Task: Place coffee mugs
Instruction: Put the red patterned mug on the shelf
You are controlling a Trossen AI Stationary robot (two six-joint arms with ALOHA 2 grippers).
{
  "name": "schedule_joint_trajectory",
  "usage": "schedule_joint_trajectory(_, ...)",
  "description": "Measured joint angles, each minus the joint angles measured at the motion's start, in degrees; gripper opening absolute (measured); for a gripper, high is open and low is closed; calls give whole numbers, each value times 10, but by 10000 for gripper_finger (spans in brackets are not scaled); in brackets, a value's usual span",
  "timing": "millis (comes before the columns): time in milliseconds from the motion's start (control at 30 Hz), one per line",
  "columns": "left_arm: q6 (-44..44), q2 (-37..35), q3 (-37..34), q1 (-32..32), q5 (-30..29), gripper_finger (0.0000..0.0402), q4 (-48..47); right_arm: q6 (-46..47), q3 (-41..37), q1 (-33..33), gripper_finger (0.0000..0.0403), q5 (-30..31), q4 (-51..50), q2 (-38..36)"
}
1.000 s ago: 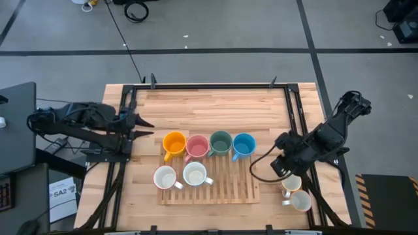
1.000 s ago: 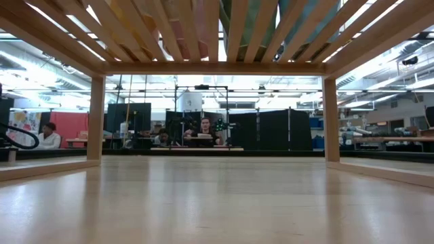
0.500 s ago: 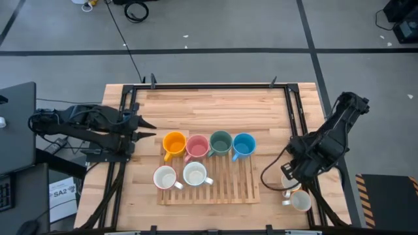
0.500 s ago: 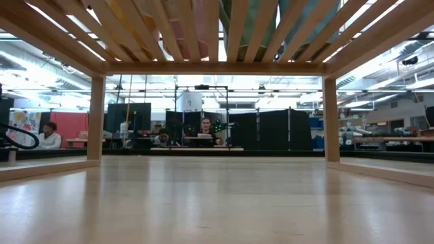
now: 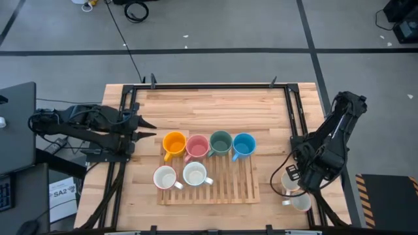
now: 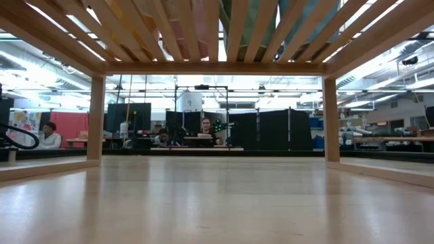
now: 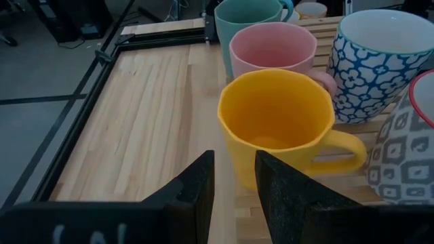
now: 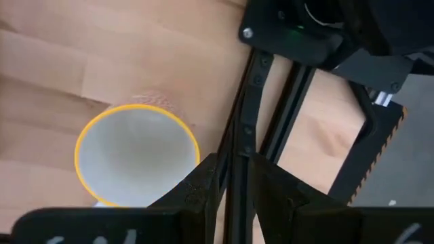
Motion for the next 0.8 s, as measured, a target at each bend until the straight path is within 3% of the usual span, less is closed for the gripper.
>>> schedule_joint_trajectory(467, 0, 0, 0, 0, 0, 114, 0, 41, -87, 28, 90, 1, 149, 0)
schedule_joint_trajectory(800, 0, 0, 0, 0, 0, 114, 0, 41, -120, 28, 90, 2, 168, 0)
